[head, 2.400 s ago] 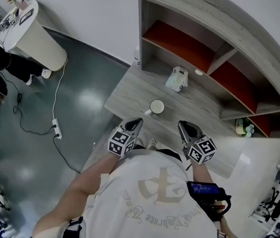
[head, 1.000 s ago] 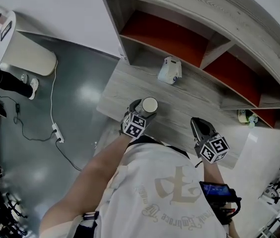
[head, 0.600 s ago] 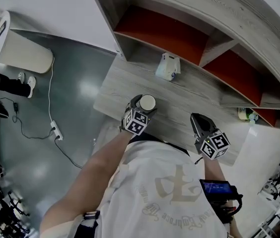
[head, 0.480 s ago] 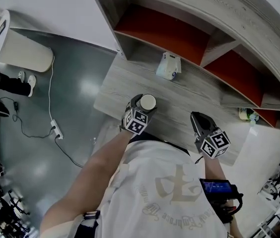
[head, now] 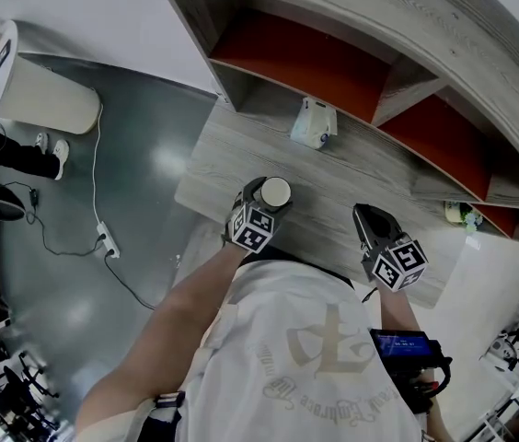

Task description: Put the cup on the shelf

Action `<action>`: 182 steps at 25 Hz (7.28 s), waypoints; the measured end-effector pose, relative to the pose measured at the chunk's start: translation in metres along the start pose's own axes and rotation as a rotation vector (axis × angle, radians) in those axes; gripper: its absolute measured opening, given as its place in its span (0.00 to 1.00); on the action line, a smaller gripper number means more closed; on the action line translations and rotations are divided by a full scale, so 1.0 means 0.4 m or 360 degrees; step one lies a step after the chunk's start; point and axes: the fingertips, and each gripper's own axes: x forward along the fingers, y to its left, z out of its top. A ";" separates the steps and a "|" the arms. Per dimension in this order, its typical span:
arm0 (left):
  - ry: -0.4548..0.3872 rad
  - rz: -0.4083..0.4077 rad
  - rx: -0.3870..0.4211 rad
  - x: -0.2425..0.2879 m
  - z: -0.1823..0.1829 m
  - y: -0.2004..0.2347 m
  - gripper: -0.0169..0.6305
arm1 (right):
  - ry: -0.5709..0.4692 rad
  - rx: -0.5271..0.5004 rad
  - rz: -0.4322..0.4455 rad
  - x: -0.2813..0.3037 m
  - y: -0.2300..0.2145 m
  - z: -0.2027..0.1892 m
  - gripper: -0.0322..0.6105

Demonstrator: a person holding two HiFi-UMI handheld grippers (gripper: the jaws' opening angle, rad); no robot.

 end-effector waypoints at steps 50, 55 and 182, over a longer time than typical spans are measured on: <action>-0.0472 0.0021 -0.0217 -0.396 0.298 0.034 0.65 | -0.0215 -0.0027 0.0157 0.036 0.141 0.069 0.06; -0.0525 0.0037 -0.0209 -0.432 0.379 0.077 0.65 | -0.0233 -0.0033 0.0177 0.049 0.149 0.082 0.06; -0.0828 0.0112 -0.0295 -0.574 0.368 0.058 0.03 | -0.0289 -0.0115 0.0209 0.016 0.233 0.139 0.06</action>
